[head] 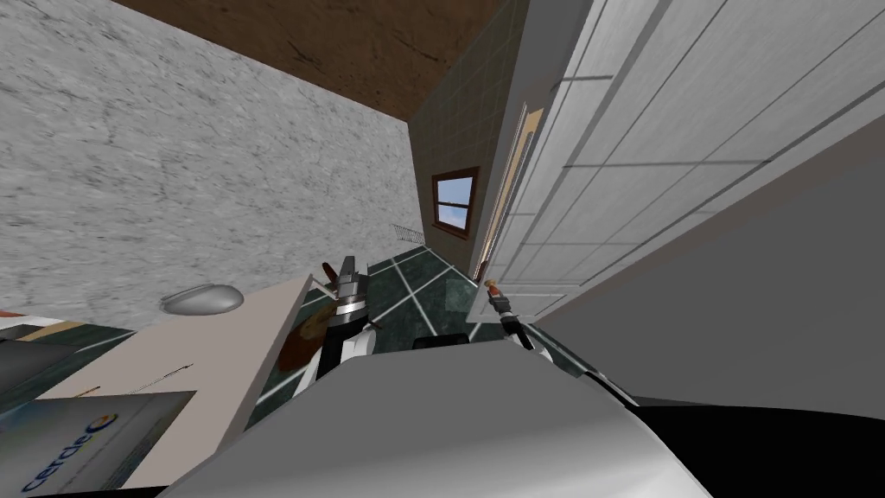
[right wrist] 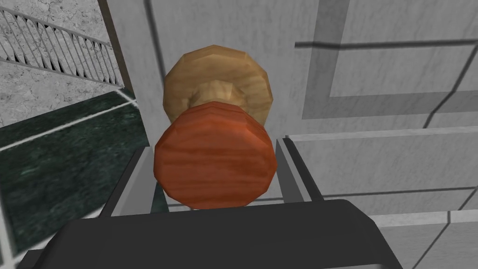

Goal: Pull the door open

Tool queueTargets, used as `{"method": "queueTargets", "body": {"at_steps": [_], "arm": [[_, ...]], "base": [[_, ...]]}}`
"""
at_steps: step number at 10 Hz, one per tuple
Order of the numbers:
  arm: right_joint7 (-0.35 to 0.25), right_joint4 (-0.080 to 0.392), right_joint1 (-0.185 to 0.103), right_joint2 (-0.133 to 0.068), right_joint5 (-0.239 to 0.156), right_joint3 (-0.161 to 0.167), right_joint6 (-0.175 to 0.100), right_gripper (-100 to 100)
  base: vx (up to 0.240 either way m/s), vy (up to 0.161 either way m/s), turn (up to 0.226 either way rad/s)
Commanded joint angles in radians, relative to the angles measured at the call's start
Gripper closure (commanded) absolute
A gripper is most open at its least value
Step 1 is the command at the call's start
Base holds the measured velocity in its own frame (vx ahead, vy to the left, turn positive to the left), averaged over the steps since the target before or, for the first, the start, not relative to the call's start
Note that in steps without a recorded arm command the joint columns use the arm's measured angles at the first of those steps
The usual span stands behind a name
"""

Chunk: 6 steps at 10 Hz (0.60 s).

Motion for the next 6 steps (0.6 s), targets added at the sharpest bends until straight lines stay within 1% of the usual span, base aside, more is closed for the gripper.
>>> {"method": "queueTargets", "body": {"at_steps": [1,3,6], "arm": [[-0.018,0.0,0.011,-0.014,0.009,0.015,-0.021,100],[-0.043,-0.001,0.026,-0.034,0.021,0.034,-0.05,100],[-0.083,-0.001,0.049,-0.065,0.039,0.066,-0.096,100]], "base": [[-0.137,-0.043,0.097],[-0.207,-0.048,0.102],[-0.201,-0.07,0.099]]}}
